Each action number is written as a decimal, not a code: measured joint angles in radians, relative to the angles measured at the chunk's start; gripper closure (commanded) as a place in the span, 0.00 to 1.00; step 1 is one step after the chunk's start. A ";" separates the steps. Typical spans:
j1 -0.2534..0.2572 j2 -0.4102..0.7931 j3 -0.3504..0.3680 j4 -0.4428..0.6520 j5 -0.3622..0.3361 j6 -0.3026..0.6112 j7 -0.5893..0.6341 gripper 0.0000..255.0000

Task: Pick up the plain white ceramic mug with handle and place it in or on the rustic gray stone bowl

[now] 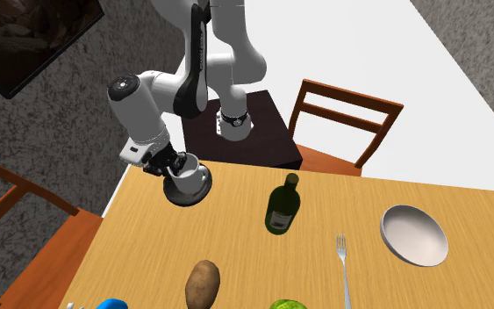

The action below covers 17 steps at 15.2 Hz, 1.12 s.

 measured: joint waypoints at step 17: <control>-0.023 -0.094 0.042 0.059 -0.017 -0.148 0.020 0.00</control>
